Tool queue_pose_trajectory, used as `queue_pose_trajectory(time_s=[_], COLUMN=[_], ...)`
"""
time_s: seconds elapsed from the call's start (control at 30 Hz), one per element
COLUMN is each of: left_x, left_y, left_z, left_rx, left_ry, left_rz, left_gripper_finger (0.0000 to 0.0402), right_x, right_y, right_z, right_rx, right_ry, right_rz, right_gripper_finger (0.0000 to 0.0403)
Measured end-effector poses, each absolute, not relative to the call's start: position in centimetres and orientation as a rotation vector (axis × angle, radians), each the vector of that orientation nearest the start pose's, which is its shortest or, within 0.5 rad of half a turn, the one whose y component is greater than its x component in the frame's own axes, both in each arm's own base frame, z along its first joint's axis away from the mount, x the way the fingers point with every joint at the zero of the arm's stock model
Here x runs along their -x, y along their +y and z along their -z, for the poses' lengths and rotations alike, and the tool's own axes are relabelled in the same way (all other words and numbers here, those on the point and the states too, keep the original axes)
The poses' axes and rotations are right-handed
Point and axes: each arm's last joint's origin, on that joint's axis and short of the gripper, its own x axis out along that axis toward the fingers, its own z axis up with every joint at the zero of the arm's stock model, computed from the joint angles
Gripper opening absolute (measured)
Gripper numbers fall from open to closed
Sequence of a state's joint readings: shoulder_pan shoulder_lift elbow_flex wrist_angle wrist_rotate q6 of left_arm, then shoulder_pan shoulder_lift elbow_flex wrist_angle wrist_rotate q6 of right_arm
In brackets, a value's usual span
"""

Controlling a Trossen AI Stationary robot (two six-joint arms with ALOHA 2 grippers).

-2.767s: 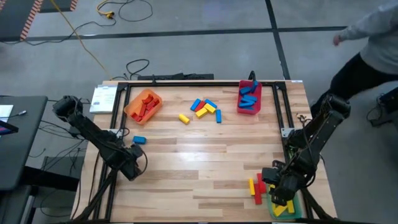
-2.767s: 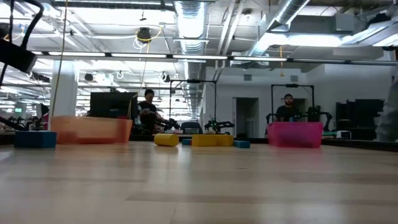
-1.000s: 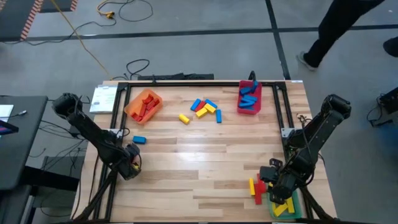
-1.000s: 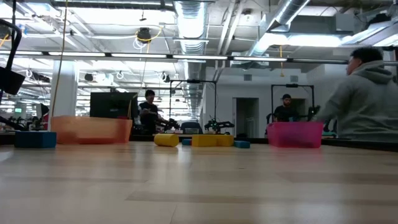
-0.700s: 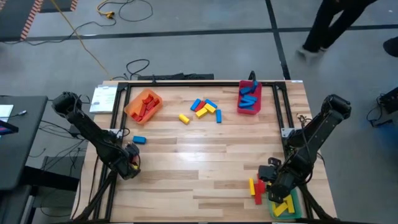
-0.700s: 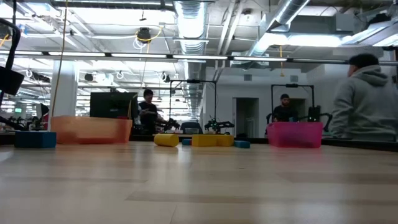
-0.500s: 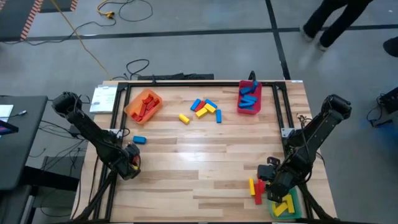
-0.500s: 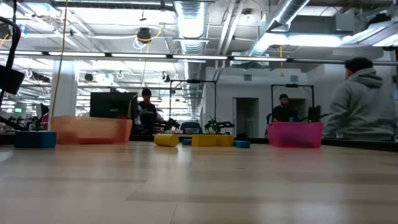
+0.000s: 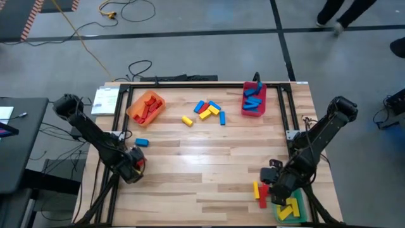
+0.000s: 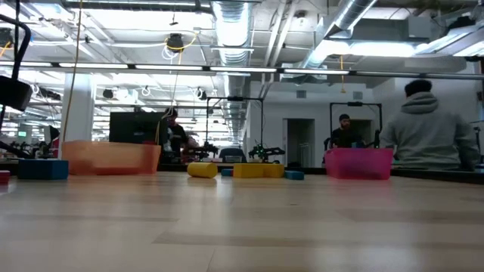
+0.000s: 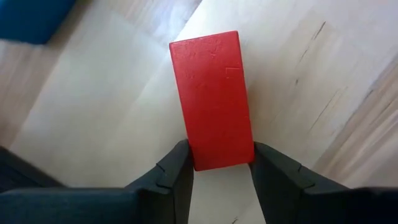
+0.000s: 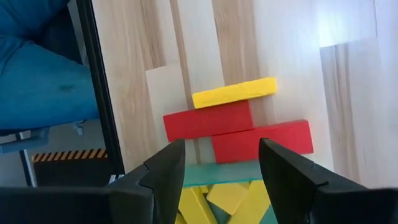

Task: Sort blocks
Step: Put the red block into the orange bin

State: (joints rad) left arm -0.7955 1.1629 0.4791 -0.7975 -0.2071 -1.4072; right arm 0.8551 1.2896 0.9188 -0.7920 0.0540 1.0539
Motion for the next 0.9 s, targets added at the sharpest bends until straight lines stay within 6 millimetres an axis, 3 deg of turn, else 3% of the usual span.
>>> queue_pose_trajectory(time_s=[0.3,0.53,0.9], left_x=[-13.3,-16.3,-19.8], left_y=[-10.6,-10.3,-8.8], left_z=[-14.9,-15.9,-17.8], left_rx=[0.415,0.393,0.346], left_ry=[1.095,0.932,0.715], left_rz=[-0.365,-0.201,-0.002], left_gripper_finger=[0.0132,0.0131,0.0131], right_x=[-16.8,-18.3,-22.2], right_y=[17.3,16.7,15.4], right_z=[-23.8,-24.2,-26.2], right_rx=[-0.355,-0.304,-0.088], right_ry=[1.207,1.12,0.739], right_rz=[-0.139,-0.209,-0.357], right_gripper_finger=[0.0218,0.0218,0.0218])
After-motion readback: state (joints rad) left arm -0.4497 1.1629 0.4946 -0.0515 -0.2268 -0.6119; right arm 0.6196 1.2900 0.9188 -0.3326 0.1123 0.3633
